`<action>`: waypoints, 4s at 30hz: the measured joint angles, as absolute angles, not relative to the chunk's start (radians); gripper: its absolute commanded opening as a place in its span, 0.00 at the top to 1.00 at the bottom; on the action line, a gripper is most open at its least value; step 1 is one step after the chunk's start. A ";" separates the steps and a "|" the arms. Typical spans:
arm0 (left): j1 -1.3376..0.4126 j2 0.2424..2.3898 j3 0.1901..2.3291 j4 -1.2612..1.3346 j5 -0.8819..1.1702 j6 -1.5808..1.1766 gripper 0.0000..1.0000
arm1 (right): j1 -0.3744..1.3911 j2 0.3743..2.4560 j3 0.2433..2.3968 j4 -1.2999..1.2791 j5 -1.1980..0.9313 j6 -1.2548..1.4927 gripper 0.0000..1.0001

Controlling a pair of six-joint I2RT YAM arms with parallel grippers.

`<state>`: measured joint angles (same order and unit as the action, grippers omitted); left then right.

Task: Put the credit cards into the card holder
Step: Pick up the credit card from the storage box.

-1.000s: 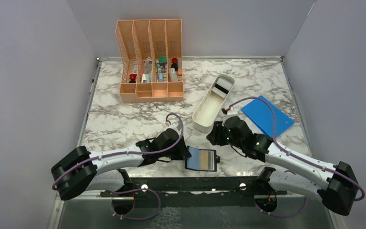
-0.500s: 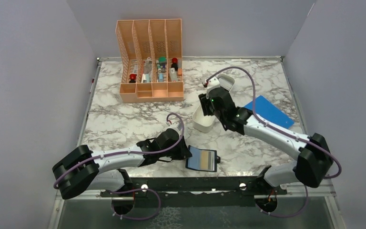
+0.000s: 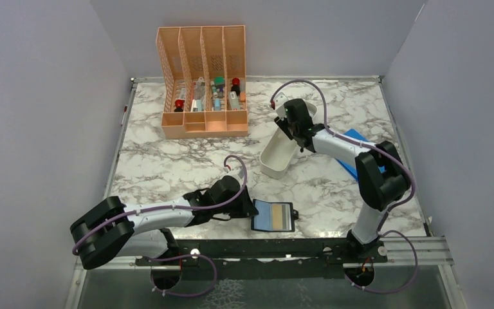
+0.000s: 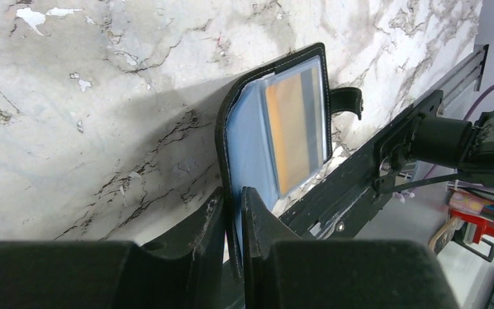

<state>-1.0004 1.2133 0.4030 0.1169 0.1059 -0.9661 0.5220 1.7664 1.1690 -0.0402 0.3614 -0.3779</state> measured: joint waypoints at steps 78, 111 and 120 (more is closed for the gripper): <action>-1.000 1.119 0.362 0.118 0.107 -0.999 0.82 | 0.483 1.980 1.227 0.091 0.441 -0.788 0.60; -1.000 1.136 0.363 0.131 0.108 -0.999 0.82 | 0.483 1.957 1.228 0.094 0.442 -0.757 0.85; -1.000 1.153 0.363 0.135 0.105 -0.999 0.83 | 0.484 1.905 1.229 0.018 0.411 -0.683 0.99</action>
<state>-1.0004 1.1526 0.3626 0.1349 0.1047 -0.9993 0.4839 1.9053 1.2285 0.0177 0.4114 -0.6827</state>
